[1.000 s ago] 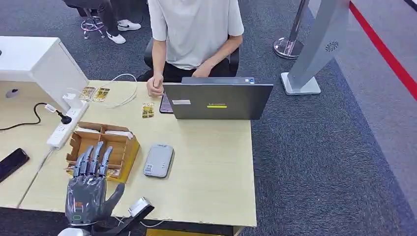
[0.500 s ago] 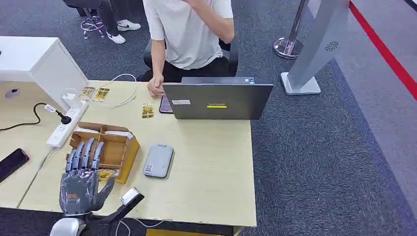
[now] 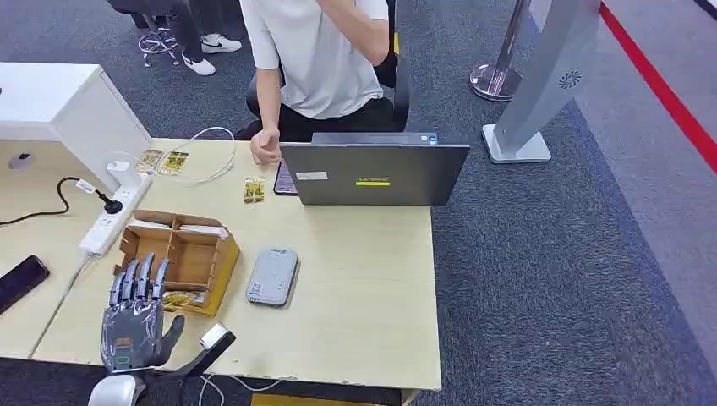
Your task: Pass the card to the sensor for recognition and then transmit it.
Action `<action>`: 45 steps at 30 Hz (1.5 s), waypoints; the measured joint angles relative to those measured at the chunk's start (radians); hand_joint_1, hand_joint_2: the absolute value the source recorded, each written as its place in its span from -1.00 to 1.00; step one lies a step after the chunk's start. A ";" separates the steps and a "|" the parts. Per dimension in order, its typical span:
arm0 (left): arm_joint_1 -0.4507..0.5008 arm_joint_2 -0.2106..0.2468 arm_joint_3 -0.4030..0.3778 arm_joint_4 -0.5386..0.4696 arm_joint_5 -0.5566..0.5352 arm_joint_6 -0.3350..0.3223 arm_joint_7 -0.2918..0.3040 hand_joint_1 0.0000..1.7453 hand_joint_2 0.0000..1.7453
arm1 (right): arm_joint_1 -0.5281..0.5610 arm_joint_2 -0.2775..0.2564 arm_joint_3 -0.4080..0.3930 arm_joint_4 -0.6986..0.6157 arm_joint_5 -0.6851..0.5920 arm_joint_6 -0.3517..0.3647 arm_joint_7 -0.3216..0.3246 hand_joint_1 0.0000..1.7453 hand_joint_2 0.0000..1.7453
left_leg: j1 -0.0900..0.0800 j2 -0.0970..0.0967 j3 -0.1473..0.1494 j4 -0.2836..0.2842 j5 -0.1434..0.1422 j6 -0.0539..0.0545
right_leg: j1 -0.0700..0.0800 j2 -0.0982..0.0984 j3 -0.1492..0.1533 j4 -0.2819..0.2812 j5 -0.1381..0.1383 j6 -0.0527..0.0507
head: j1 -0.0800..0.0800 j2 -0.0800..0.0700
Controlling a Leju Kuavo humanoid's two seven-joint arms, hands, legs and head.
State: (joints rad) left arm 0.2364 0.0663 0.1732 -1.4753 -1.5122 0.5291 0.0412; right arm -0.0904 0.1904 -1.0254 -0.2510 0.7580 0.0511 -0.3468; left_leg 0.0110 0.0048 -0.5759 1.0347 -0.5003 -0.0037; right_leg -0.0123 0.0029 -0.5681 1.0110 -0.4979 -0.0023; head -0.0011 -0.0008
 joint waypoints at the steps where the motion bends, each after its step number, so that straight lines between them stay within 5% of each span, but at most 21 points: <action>1: -0.002 0.004 0.000 0.014 0.000 0.007 -0.002 -1.00 1.00 | 0.000 0.000 0.000 0.000 0.000 0.000 0.000 -1.00 -1.00 | 0.000 0.000 0.000 0.000 0.000 0.000 | 0.000 0.000 0.000 0.000 0.000 0.000 | 0.000 0.000; 21: -0.021 0.026 -0.002 0.128 0.000 0.051 -0.005 -1.00 1.00 | 0.001 0.000 -0.003 0.000 0.006 0.000 0.000 -1.00 -1.00 | 0.000 0.000 0.000 0.000 0.000 0.000 | 0.000 0.000 0.000 0.000 0.000 0.000 | 0.000 0.000; 40: -0.034 0.027 -0.002 0.131 0.000 0.072 -0.042 -1.00 1.00 | 0.003 0.000 -0.016 0.000 0.011 0.000 -0.002 -1.00 -1.00 | 0.000 0.000 0.000 0.000 0.000 0.000 | 0.000 0.000 0.000 0.000 0.000 0.000 | 0.000 0.000; 45: -0.035 0.007 0.023 0.114 0.000 0.073 -0.109 -1.00 1.00 | 0.003 0.000 -0.020 0.000 0.015 0.000 -0.002 -1.00 -1.00 | 0.000 0.000 0.000 0.000 0.000 0.000 | 0.000 0.000 0.000 0.000 0.000 0.000 | 0.000 0.000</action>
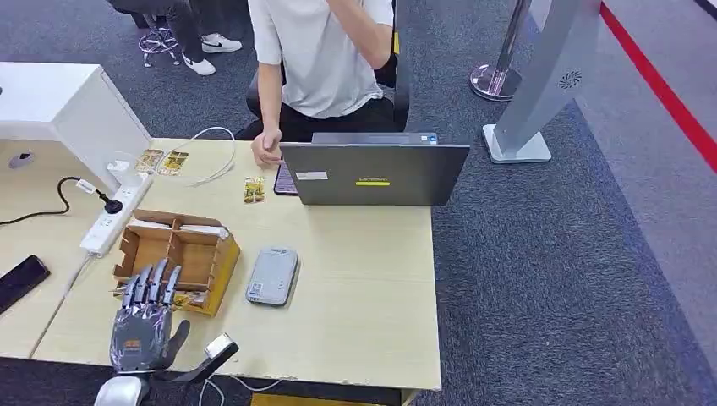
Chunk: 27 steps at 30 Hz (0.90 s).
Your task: Pass the card to the sensor for recognition and then transmit it.
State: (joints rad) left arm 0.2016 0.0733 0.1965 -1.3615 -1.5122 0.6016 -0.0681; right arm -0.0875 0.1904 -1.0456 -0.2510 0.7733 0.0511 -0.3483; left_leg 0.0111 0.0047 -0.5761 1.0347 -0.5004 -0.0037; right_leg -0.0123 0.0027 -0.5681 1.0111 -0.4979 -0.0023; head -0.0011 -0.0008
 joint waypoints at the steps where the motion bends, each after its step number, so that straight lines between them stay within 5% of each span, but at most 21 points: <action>1: -0.001 -0.009 0.018 -0.006 0.000 0.000 -0.023 -1.00 1.00 | 0.000 0.000 -0.002 0.000 0.002 0.000 0.000 -1.00 -1.00 | 0.000 0.000 0.000 0.000 0.000 0.000 | 0.000 0.000 0.000 0.000 0.000 0.000 | 0.000 0.000; 7: -0.001 -0.049 0.093 -0.044 0.000 -0.002 -0.089 -1.00 1.00 | 0.001 0.000 -0.005 0.000 0.008 0.002 -0.002 -1.00 -1.00 | 0.000 0.000 0.000 0.000 0.000 0.000 | 0.000 0.000 0.000 0.000 0.000 0.000 | 0.000 0.000; 26: -0.014 -0.124 0.229 -0.081 0.000 -0.010 -0.165 -1.00 1.00 | 0.001 0.003 -0.017 0.000 0.023 0.006 -0.002 -1.00 -1.00 | 0.000 0.000 0.000 0.000 0.000 0.000 | 0.000 0.000 0.000 0.000 0.000 0.000 | 0.000 0.000; 27: -0.014 -0.127 0.232 -0.081 0.000 -0.011 -0.165 1.00 1.00 | 0.001 0.003 -0.019 0.000 0.023 0.006 -0.002 -1.00 -1.00 | 0.000 0.000 0.000 0.000 0.000 0.000 | 0.000 0.000 0.000 0.000 0.000 0.000 | 0.000 0.000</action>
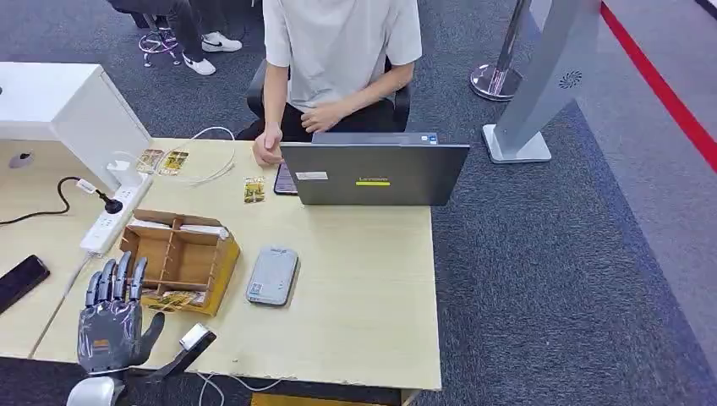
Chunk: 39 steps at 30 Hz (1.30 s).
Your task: Pass the card to the sensor for recognition and then transmit it.
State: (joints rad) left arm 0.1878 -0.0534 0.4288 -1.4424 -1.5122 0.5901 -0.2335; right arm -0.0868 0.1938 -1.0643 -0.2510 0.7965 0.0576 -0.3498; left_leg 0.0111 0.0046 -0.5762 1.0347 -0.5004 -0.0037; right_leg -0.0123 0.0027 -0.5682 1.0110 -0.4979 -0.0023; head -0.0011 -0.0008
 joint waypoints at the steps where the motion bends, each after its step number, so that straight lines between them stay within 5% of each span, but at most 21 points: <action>1: 0.000 -0.003 0.003 0.000 0.000 -0.001 0.000 1.00 1.00 | 0.000 0.000 -0.002 0.000 0.000 0.000 0.000 -1.00 -1.00 | 0.000 0.000 0.000 0.000 0.000 0.000 | 0.000 0.000 0.000 0.000 0.000 0.000 | 0.000 0.000; 12: 0.000 -0.005 0.011 0.002 0.000 -0.107 0.035 1.00 1.00 | 0.000 0.001 -0.008 0.000 0.018 0.003 0.000 -1.00 -1.00 | 0.000 0.000 0.000 0.000 0.000 0.000 | 0.000 0.000 0.000 0.000 0.000 0.000 | 0.000 0.000; 39: -0.001 -0.035 0.065 0.002 0.000 -0.192 0.018 1.00 1.00 | 0.000 0.001 -0.021 0.000 0.030 0.005 -0.002 -1.00 -1.00 | 0.000 0.000 0.000 0.000 0.000 0.000 | 0.000 0.000 0.000 0.000 0.000 0.000 | 0.000 0.000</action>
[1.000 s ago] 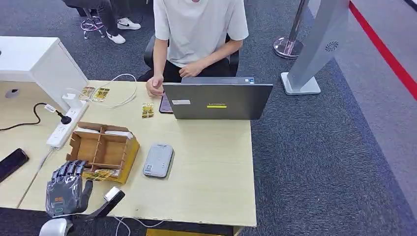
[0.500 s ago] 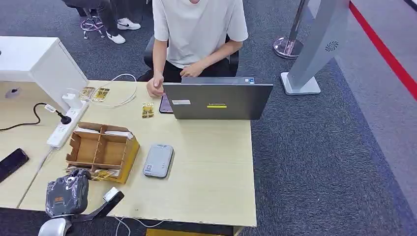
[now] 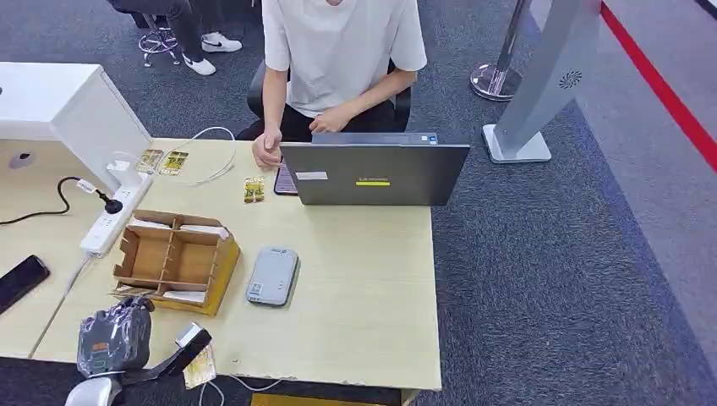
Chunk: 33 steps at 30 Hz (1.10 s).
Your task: Pass the card to the sensor for recognition and then transmit it.
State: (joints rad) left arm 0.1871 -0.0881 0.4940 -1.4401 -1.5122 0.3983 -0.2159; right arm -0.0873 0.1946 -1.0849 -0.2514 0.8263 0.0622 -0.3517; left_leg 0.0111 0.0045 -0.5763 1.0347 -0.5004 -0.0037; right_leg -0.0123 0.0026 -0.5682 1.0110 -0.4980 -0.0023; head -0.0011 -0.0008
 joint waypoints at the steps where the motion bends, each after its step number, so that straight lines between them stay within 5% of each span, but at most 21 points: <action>1: 0.000 -0.001 0.002 0.000 0.000 0.000 0.000 1.00 1.00 | 0.000 0.000 0.000 0.000 0.000 0.000 0.000 -1.00 -1.00 | 0.000 0.000 0.000 0.000 0.000 0.000 | 0.000 0.000 0.000 0.000 0.000 0.000 | 0.000 0.000; 22: -0.008 -0.018 0.027 -0.004 0.000 0.042 -0.029 1.00 1.00 | 0.000 0.000 -0.010 0.000 0.003 0.000 -0.002 -1.00 -1.00 | 0.000 0.000 0.000 0.000 0.000 0.000 | 0.000 0.000 0.000 0.000 0.000 0.000 | 0.000 0.000; 23: -0.009 -0.018 0.029 -0.004 0.000 0.044 -0.033 -1.00 1.00 | 0.000 0.000 -0.010 0.000 0.003 0.000 -0.002 -1.00 -1.00 | 0.000 0.000 0.000 0.000 0.000 0.000 | 0.000 0.000 0.000 0.000 0.000 0.000 | 0.000 0.000; 33: -0.016 -0.019 0.049 -0.004 0.002 0.076 -0.041 -1.00 1.00 | 0.000 0.000 -0.014 0.000 0.004 0.000 -0.002 -1.00 -1.00 | 0.000 0.000 0.000 0.000 0.000 0.000 | 0.000 0.000 0.000 0.000 0.000 0.000 | 0.000 0.000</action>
State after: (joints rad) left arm 0.1707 -0.1072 0.5432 -1.4443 -1.5099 0.4742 -0.2567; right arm -0.0874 0.1946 -1.0994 -0.2514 0.8305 0.0618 -0.3533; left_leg 0.0111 0.0045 -0.5763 1.0347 -0.5004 -0.0038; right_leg -0.0123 0.0027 -0.5682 1.0111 -0.4980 -0.0023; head -0.0011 -0.0008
